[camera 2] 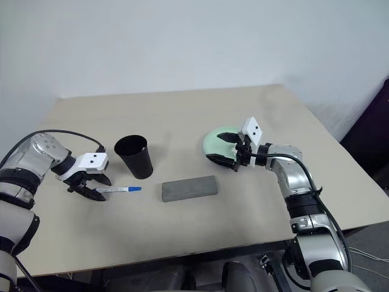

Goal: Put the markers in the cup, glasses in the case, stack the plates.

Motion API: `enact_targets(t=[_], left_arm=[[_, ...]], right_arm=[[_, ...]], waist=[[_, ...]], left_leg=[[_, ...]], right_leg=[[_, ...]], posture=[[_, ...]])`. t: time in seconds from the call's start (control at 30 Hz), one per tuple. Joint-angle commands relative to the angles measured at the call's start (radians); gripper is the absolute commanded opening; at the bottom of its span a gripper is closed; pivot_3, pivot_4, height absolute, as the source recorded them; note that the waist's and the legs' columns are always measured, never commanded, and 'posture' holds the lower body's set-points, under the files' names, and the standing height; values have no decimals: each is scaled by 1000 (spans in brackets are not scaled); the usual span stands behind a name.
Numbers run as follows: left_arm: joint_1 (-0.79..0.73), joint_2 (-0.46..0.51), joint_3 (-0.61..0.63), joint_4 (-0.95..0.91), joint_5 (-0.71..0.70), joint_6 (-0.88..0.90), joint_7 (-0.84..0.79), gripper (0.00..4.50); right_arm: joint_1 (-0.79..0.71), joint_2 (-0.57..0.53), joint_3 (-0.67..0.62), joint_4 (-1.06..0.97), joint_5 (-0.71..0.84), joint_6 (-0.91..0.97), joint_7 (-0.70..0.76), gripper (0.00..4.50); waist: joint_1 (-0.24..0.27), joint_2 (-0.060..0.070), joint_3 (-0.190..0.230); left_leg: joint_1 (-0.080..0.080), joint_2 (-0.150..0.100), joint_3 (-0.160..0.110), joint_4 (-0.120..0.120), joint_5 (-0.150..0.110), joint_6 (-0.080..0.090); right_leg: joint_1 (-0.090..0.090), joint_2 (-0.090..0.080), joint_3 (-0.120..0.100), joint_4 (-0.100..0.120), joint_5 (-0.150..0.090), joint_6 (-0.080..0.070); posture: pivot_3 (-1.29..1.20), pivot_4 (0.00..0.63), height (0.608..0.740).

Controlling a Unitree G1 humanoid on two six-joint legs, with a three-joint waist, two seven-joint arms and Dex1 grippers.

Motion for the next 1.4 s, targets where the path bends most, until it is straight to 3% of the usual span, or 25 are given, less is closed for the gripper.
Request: enact_targets(t=[0.03,0.27,0.3,0.4,0.57,0.6,0.83,0.97,1.07,1.23,1.4], left_arm=[[-37,-5,4,31,36,-13,-8,2907],[-49,-36,4,69,66,-23,-8,2907],[-49,-39,1,70,65,-25,-8,2743],[-49,-43,0,74,66,-28,-8,2057],[-40,-43,8,74,61,-27,-8,295],[-36,-40,9,70,57,-28,-8,111],[21,18,-22,-76,-93,-8,-8,92],[122,147,-48,-461,-392,162,-8,92],[173,182,12,-652,-507,277,-8,92],[254,98,256,-903,-680,471,90,92],[300,-34,443,-1007,-718,543,311,92]], right_arm=[[-14,-13,-18,-35,6,-2,1,4439],[-6,-16,-20,-47,7,6,-5,4439],[-6,-16,-21,-48,7,7,-6,4439],[-6,-16,-21,-48,6,7,-8,4439],[-9,-13,-20,-42,5,2,-10,4439],[-10,-12,-20,-41,5,1,-9,4439],[-14,-11,-18,-32,4,-6,-3,4439],[-18,-13,-14,-27,4,-6,7,4439],[-21,-13,-11,-21,3,-8,16,4439],[-47,-6,-1,10,-9,-18,19,4439],[-48,1,-2,14,-14,-24,19,4439]], waist=[[0,0,0],[1,0,0],[1,0,0],[0,0,0],[0,0,0],[0,0,0],[0,0,0],[0,-1,0],[3,-1,0],[0,-1,0],[-1,-1,0]], left_leg=[[0,0,0,0,0,0],[0,0,0,1,0,0],[0,0,0,1,0,0],[0,0,0,2,0,0],[0,0,0,3,-1,1],[0,0,0,3,-1,1],[0,0,0,3,-1,1],[-1,0,-1,3,-1,1],[-1,0,-1,3,-2,2],[0,0,-1,4,-1,2],[2,0,-2,5,0,0]], right_leg=[[0,0,0,0,0,0],[1,0,0,0,0,0],[1,0,0,0,0,0],[1,0,0,1,0,0],[1,0,0,1,0,0],[1,0,0,1,0,0],[0,0,0,1,0,0],[0,-1,1,2,0,0],[0,-1,1,1,0,0],[2,0,1,1,0,0],[3,1,1,2,0,0]], posture=[[0,0,740],[0,0,740],[0,0,740],[0,0,740],[0,0,740],[0,0,740],[0,0,740],[0,0,740],[0,0,740],[0,0,740],[0,0,740]])
